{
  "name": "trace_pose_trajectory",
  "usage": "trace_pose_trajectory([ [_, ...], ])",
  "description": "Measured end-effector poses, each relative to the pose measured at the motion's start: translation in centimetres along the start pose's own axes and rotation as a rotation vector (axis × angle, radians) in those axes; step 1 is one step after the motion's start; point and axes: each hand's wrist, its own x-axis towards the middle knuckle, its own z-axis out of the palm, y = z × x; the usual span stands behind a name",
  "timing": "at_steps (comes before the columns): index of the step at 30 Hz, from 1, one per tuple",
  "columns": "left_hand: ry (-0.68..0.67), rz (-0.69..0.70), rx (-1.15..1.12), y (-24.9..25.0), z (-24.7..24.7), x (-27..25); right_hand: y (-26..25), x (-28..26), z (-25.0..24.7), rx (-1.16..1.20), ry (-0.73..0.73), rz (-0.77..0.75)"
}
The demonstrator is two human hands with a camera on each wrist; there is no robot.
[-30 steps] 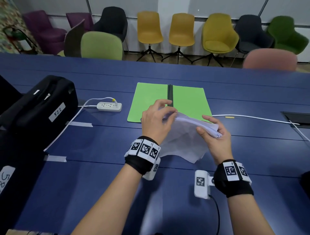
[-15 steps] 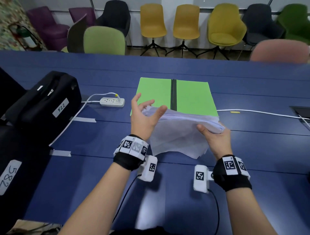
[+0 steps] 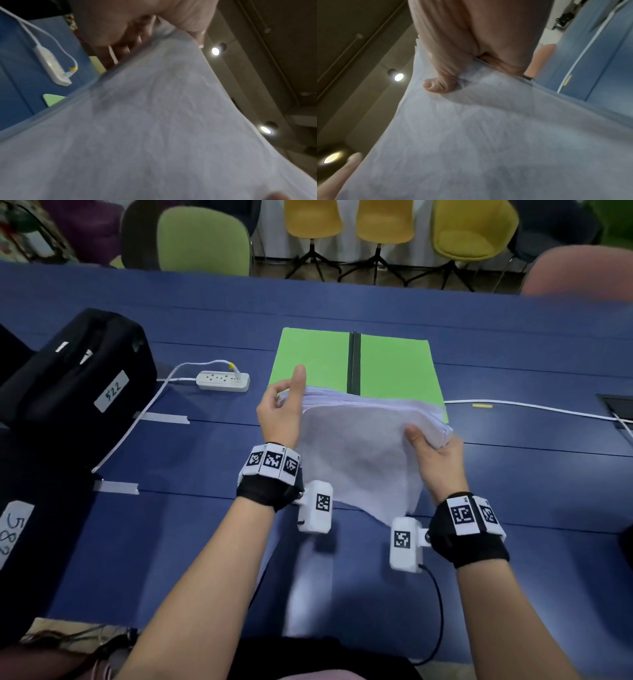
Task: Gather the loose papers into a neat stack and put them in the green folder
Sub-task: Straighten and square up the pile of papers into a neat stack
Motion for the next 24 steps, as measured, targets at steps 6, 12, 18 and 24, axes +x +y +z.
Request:
trace_pose_trajectory([
  [6,-0.531,-0.015,0.205,-0.5,-1.3,-1.1,-1.2,-0.2,0.8,0.130,0.126,0.063],
  [12,-0.354,0.213,0.009,2.0,-1.9,-1.7,-4.4,-0.2,1.5,0.251,0.166,-0.101],
  [18,-0.147,0.090,0.077,-1.3,-1.7,-3.3,-1.4,-1.6,2.6,0.106,0.072,0.099],
  [24,-0.095,-0.057,-0.054,-0.4,-1.3,-2.8,-2.5,-1.2,3.4,0.201,0.238,0.121],
])
